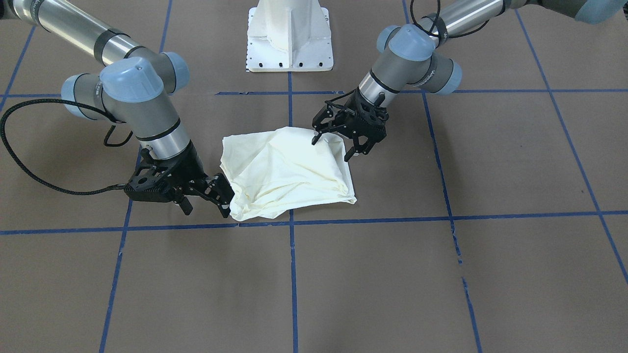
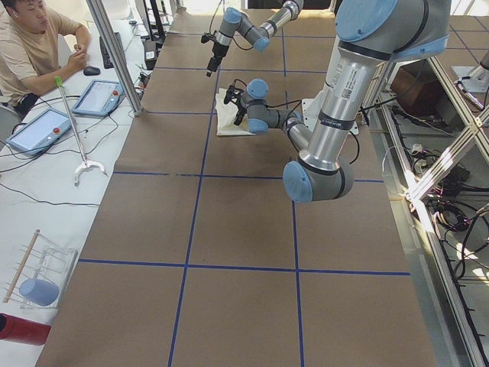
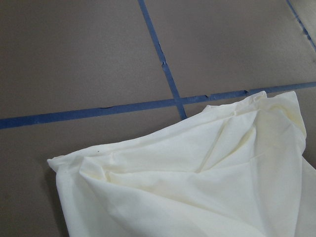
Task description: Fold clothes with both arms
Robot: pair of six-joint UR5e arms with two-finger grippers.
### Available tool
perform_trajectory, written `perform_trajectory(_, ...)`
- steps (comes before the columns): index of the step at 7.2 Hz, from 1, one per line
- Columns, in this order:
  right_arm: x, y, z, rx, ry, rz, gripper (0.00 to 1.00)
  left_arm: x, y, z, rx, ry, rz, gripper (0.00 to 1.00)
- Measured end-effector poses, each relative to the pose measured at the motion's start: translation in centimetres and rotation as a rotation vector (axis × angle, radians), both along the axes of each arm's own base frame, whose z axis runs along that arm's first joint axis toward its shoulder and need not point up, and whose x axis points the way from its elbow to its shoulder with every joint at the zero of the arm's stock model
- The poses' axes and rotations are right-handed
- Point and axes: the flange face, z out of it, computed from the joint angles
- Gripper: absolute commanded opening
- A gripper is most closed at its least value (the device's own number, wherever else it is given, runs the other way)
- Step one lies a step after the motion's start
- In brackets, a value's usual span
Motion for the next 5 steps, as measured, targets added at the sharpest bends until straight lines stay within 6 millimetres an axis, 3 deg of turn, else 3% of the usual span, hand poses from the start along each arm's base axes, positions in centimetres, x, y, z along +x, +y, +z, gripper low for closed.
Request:
perform_trajectory(2,0.1,0.0,0.2,-0.001,0.003,0.005,1.0,1.5,2.2,-0.2,0.005,0.02,0.04,1.0)
perform_trajectory(5,0.1,0.0,0.3,0.001,0.005,0.009,1.0,2.4,3.7,0.2,0.001,0.02,0.07,1.0)
